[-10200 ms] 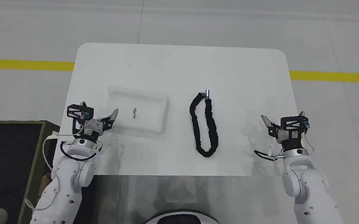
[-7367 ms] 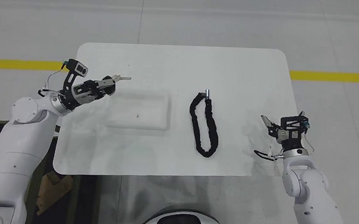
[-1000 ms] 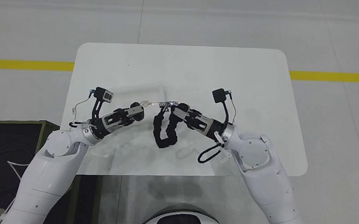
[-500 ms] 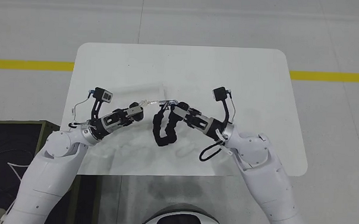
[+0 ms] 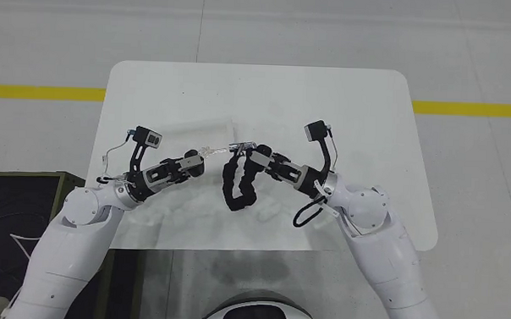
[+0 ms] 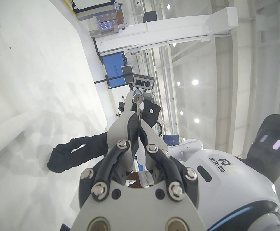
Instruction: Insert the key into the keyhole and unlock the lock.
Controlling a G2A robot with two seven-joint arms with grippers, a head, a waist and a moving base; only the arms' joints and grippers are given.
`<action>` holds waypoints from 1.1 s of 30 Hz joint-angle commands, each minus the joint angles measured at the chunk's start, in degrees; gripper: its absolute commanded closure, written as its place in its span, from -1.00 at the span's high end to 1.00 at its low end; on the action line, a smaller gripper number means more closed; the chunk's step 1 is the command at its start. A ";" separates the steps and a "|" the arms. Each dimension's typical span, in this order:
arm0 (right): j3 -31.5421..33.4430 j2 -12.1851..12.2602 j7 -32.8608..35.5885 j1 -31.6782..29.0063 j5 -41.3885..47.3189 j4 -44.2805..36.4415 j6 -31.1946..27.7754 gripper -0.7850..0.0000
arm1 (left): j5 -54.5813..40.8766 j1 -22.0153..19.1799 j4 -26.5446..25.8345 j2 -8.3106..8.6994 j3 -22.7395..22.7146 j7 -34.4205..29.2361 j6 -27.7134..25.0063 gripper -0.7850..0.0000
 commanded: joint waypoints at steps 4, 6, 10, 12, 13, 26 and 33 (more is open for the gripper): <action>-0.17 0.17 -0.27 -0.12 -0.74 0.00 -0.29 -1.00 | 0.79 0.10 -0.19 -0.26 0.02 0.12 0.07 -1.00; -0.26 0.23 -0.32 -0.20 -0.97 0.05 -0.34 -1.00 | 0.76 0.04 -0.13 -0.35 0.02 0.06 0.37 -1.00; -0.36 0.35 -0.43 -0.21 -1.07 -0.02 -0.32 -1.00 | 0.81 0.01 -0.06 -0.55 -0.06 0.04 0.37 -1.00; -0.42 0.43 -0.25 -0.20 -1.08 -0.06 -0.37 -1.00 | 1.04 0.05 -0.08 -0.64 -0.07 0.11 0.28 -1.00; -0.42 0.47 -0.18 -0.17 -1.18 -0.12 -0.39 -1.00 | 1.10 0.06 -0.08 -0.69 -0.08 0.14 0.27 -1.00; -0.50 0.92 -0.12 -0.17 -1.65 -0.47 -0.20 -1.00 | 1.52 0.08 -0.18 -1.24 -0.13 -0.28 0.74 -1.00; -0.78 1.12 0.14 0.02 -1.71 -0.46 -0.14 -1.00 | 1.90 0.19 -0.33 -1.49 -0.26 -0.56 0.99 -1.00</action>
